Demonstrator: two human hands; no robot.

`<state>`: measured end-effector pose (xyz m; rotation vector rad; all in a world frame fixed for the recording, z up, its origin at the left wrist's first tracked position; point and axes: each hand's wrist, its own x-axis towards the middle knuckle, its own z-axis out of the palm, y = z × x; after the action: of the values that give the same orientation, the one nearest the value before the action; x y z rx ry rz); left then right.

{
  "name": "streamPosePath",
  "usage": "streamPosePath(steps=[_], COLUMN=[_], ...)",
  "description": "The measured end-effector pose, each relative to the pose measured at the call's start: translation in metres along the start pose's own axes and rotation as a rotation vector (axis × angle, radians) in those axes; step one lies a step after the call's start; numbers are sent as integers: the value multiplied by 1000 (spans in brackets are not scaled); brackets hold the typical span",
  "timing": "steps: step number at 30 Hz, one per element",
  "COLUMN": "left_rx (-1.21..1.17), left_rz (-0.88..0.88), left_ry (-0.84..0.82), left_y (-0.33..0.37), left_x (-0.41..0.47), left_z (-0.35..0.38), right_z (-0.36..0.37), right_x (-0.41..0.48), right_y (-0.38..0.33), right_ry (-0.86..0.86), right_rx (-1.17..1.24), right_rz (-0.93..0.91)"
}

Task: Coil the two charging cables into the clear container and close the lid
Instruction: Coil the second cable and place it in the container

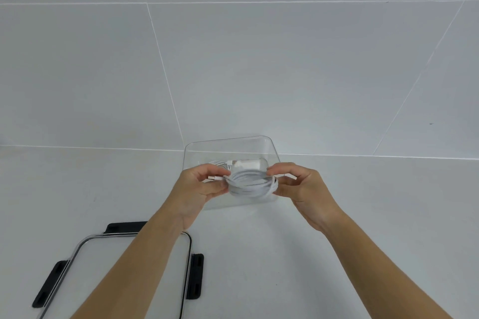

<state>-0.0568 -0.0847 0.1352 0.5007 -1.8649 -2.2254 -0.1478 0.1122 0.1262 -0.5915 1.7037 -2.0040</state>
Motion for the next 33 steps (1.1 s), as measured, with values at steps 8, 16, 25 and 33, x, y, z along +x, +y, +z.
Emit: streamPosePath(steps=[8,16,25,33], left_rx=[-201,66,152,313], left_rz=[-133,-116,-120,-150], left_ry=[76,180,219,224], left_y=[1,-4,-24,-52], left_x=[24,63,119,152], left_z=[3,9,19,17], right_z=[6,-3,-2,6], right_x=[19,60,114,141], right_y=[13,12,26,48], right_ry=[10,80,88,-53], right_rx=[-216,-245,-847,-1275], right_rz=[-145,66,209,232])
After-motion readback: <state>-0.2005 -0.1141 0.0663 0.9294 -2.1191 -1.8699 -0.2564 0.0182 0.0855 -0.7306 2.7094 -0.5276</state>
